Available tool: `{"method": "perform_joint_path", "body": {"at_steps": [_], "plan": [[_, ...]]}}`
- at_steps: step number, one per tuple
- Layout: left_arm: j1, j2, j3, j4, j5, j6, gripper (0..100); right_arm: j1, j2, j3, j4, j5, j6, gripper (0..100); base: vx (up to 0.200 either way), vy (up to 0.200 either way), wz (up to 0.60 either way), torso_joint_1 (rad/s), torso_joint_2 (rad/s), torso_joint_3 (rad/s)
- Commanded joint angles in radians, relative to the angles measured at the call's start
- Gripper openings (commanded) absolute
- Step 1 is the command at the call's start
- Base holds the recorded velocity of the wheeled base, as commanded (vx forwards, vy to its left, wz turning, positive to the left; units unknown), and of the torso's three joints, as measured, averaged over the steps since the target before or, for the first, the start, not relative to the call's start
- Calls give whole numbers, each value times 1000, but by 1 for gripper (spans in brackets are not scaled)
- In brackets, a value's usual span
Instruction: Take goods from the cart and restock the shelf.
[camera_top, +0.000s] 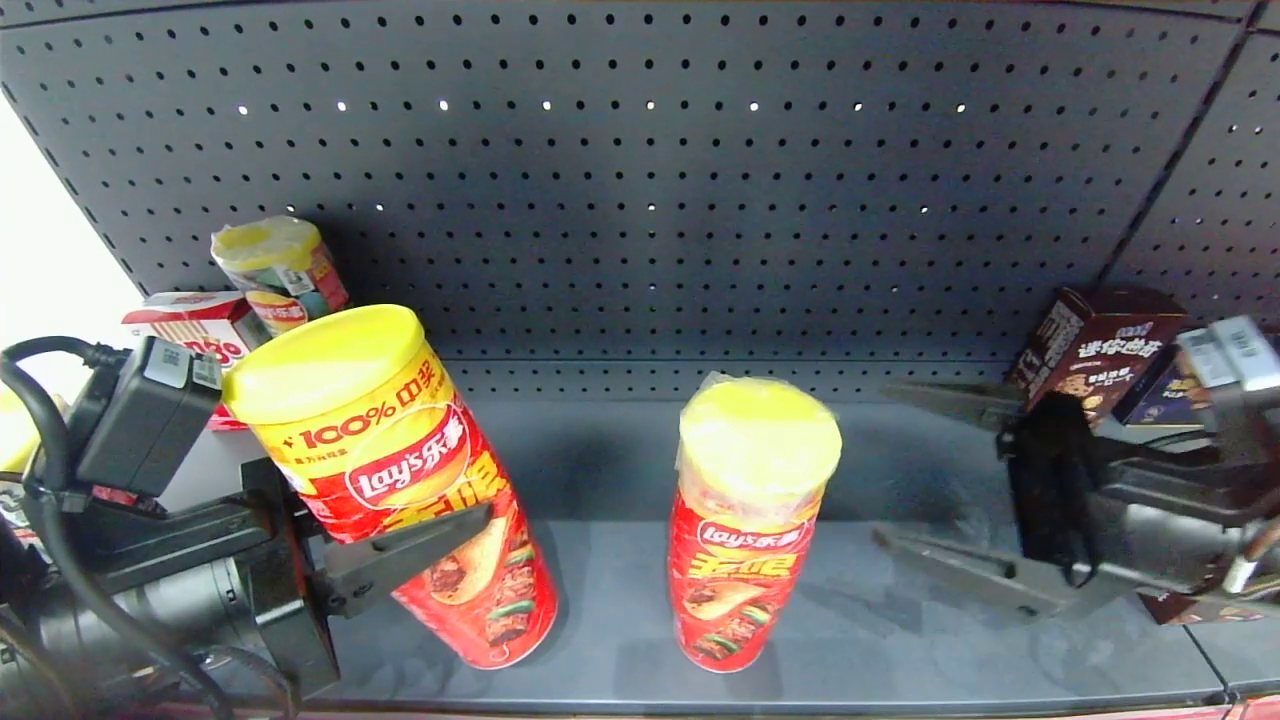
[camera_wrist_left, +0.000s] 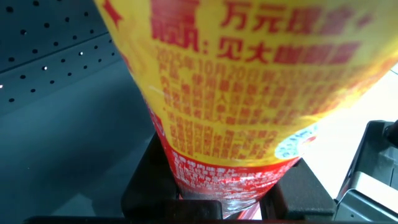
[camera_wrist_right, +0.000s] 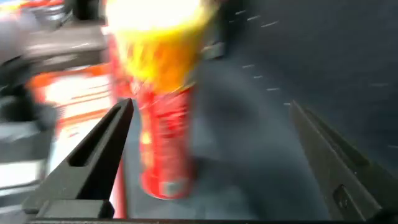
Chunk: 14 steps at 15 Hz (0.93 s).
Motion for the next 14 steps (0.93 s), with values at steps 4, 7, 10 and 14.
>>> {"method": "perform_joint_path", "body": {"at_steps": [4, 7, 10, 14], "plan": [[-2, 1, -1, -2, -1, 0, 0, -256, -696, 26, 599, -400, 30, 100, 0, 0, 0, 0, 0, 0], [0, 18, -5, -2, 1, 3, 0, -259, -1069, 77, 1153, -654, 53, 100, 0, 0, 0, 0, 0, 0], [-2, 26, -39, -3, 1, 6, 0, -285, -1312, 147, 1304, -739, 90, 100, 0, 0, 0, 0, 0, 0], [-5, 23, -25, -2, 1, 8, 0, -292, -1320, 344, 1143, -910, 209, 100, 0, 0, 0, 0, 0, 0]]}}
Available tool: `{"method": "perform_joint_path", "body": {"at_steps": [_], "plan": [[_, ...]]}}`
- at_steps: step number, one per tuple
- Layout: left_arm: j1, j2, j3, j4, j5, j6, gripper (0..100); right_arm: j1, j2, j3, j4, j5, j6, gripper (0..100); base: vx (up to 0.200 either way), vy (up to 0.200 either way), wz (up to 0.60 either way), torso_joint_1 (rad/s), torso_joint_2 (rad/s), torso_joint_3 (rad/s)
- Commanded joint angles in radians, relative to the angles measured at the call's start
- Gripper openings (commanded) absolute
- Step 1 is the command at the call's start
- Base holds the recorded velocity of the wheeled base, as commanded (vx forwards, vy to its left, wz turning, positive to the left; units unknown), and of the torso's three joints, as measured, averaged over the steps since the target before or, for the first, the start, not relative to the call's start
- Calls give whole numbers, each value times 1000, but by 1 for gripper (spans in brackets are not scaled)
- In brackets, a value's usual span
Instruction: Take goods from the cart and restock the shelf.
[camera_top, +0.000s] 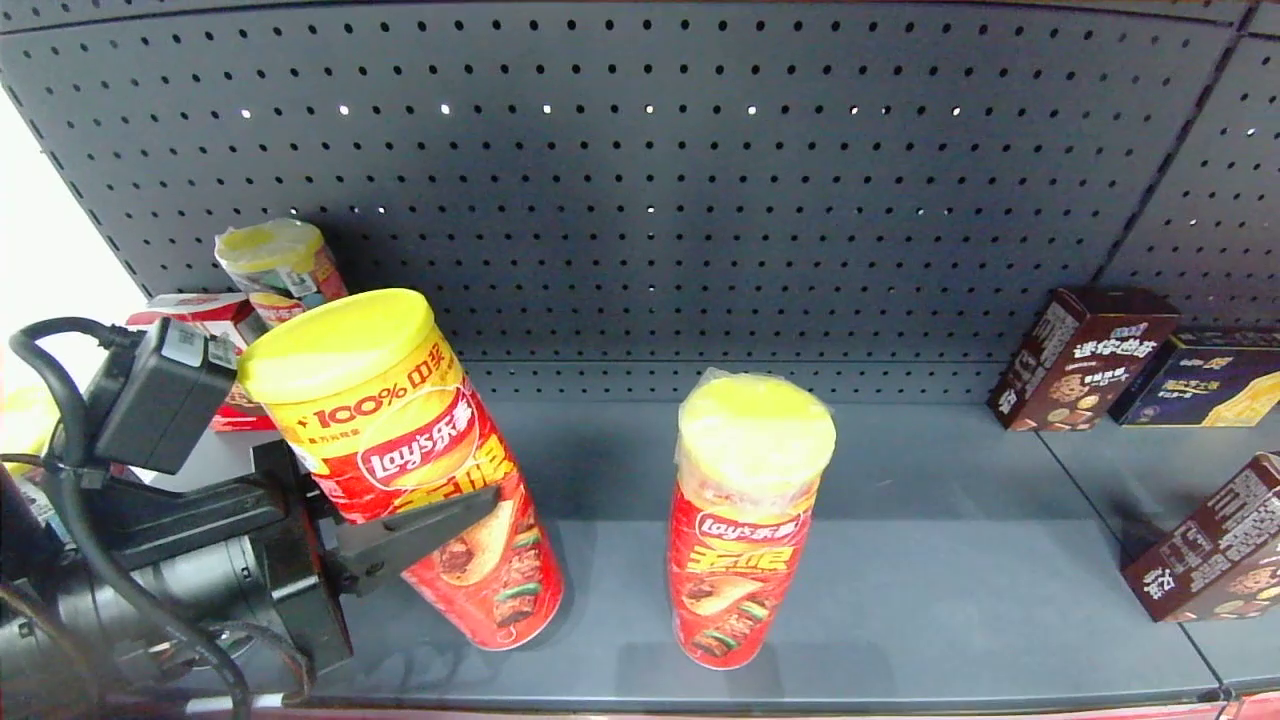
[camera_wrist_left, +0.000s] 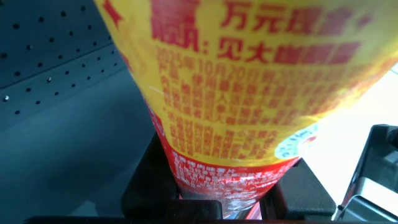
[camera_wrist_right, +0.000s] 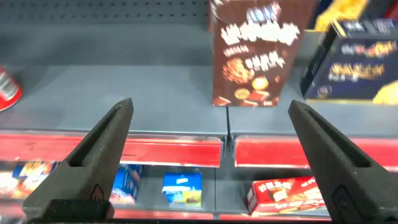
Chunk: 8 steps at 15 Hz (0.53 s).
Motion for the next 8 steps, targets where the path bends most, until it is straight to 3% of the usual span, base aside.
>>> {"method": "perform_joint_path", "body": {"at_steps": [1, 8], "plan": [[-1, -1, 5, 0, 0, 1, 0, -8, -66, 195, -118, -8, -18, 100, 0, 0, 0, 0, 0, 0], [-9, -3, 14, 0, -1, 7, 0, -12, -66, 209, -98, -12, -56, 100, 0, 0, 0, 0, 0, 0]]}}
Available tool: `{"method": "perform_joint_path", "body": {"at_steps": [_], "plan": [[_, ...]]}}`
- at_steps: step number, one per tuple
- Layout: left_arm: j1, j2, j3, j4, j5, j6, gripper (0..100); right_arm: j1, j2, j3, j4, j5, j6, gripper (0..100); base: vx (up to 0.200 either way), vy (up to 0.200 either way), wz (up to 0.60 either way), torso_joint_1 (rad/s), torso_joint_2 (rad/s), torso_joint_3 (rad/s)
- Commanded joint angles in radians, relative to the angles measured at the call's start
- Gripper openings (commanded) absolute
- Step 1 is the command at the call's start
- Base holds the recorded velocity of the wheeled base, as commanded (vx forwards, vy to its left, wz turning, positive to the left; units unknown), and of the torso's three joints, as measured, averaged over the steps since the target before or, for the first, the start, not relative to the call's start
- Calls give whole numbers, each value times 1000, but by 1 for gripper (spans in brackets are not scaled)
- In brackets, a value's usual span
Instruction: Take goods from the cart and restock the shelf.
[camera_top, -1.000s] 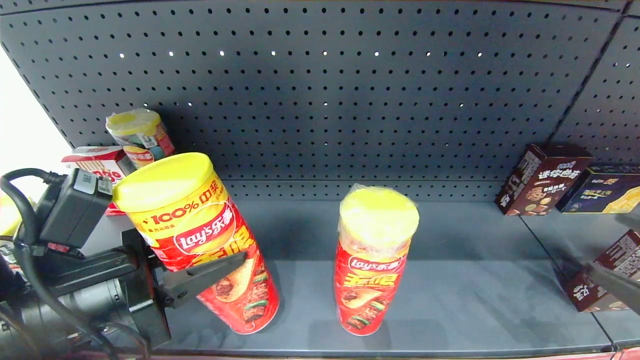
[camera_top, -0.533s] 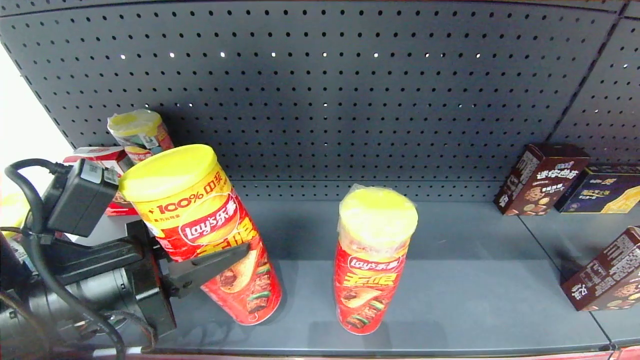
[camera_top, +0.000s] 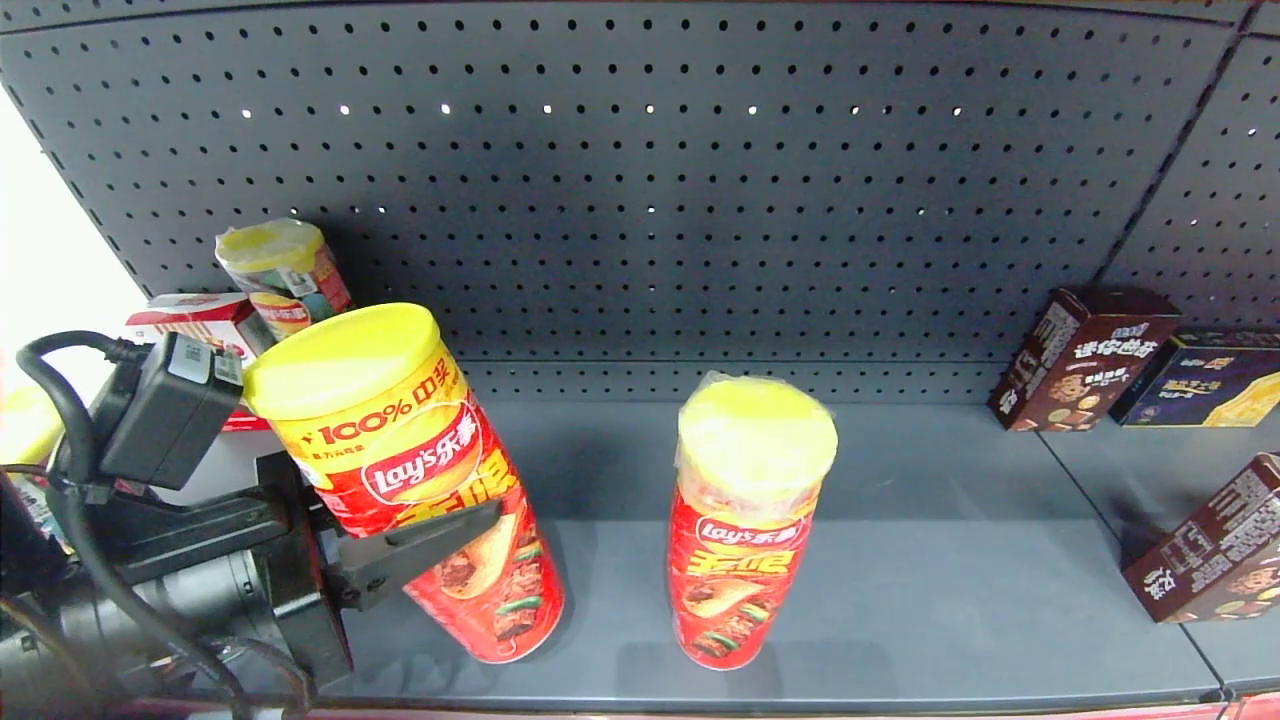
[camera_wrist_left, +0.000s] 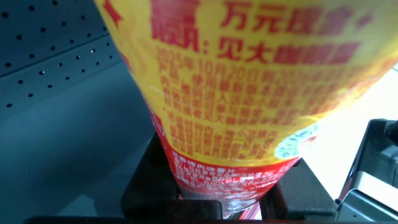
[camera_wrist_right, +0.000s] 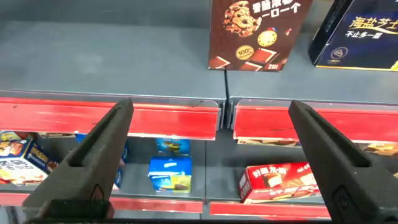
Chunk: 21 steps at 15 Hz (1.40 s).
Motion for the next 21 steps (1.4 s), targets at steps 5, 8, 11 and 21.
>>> {"method": "perform_joint_path", "body": {"at_steps": [5, 8, 11, 21], "plan": [[-14, 2, 1, 1, -2, 11, 0, 1, 3, 3, 14, 104, 5, 100, 0, 0, 0, 0, 0, 0], [-18, 0, -4, 4, -2, 10, 0, -1, 5, 3, 59, 115, 8, 100, 0, 0, 0, 0, 0, 0], [-17, 2, -28, 7, 0, 10, 0, -1, 5, 3, 59, 115, 8, 100, 0, 0, 0, 0, 0, 0], [-12, 217, -347, 188, 7, 156, 0, -1, 5, 3, 57, 115, 8, 100, 0, 0, 0, 0, 0, 0]]}}
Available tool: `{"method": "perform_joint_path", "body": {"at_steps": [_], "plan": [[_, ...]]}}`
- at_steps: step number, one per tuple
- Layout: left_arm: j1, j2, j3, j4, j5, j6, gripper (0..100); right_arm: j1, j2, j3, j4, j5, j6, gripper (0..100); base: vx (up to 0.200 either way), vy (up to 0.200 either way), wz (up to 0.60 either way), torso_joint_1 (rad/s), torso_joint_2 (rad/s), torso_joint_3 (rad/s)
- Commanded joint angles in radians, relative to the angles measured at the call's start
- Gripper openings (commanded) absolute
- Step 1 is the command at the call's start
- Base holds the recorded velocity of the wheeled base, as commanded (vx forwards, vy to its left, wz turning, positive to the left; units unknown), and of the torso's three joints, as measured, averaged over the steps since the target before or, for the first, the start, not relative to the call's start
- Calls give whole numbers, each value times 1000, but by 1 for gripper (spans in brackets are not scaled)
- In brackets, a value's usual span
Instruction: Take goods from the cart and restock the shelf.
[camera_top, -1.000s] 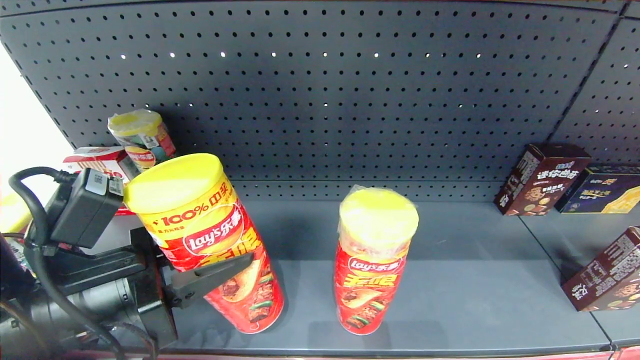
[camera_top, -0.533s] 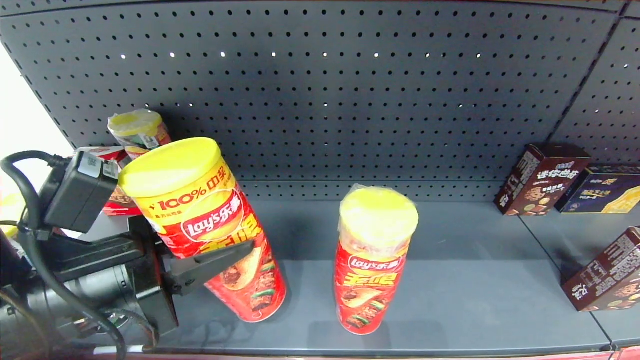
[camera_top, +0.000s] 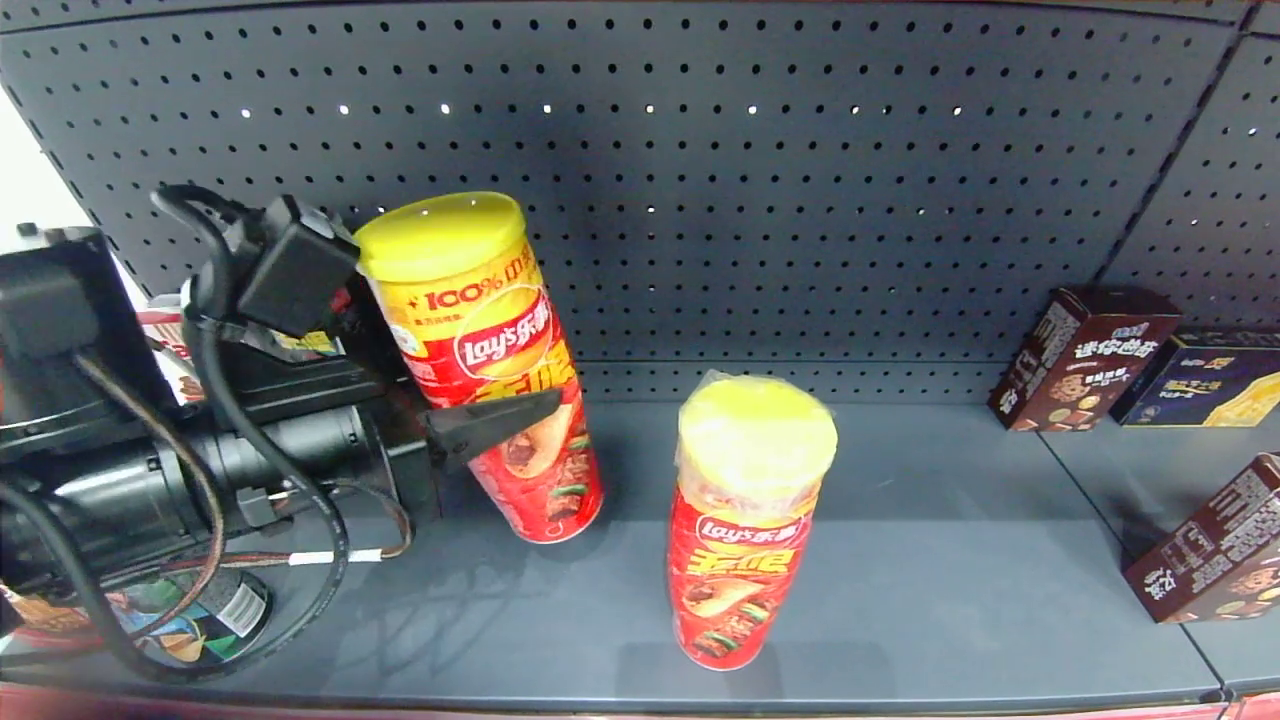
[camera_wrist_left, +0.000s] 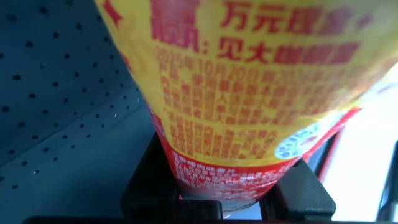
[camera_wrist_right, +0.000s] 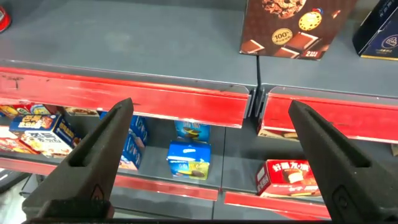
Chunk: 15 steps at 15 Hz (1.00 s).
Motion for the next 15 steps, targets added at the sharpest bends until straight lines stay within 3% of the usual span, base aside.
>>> {"method": "perform_joint_path", "body": {"at_steps": [1, 5, 10, 15], "plan": [[-2, 93, -89, 73, -4, 63, 0, 1, 6, 0, 0, 0, -1, 100, 0, 0, 0, 0, 0, 0], [-11, 215, -234, 100, -4, 79, 0, 1, 6, 0, -1, 0, -1, 100, 0, 0, 0, 0, 0, 0], [-16, 338, -312, 81, -48, 91, 0, 1, 6, 0, 0, 0, -1, 100, 0, 0, 0, 0, 0, 0], [-52, 447, -415, 80, -47, 111, 0, 1, 6, 0, 0, 0, -1, 100, 0, 0, 0, 0, 0, 0]]}}
